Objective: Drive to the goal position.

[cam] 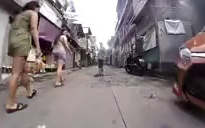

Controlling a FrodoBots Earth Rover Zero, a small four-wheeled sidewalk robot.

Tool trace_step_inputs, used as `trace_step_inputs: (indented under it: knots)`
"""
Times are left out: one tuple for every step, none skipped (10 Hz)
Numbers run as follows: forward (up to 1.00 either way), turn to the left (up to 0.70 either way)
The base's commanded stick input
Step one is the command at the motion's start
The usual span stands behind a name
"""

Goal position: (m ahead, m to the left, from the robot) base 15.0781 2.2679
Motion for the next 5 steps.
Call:
trace_step_inputs:
  knots:
    - [1.00, 0.00]
    - [1.00, 0.00]
    - [1.00, 0.00]
    - [1.00, 0.00]
    - [1.00, 0.00]
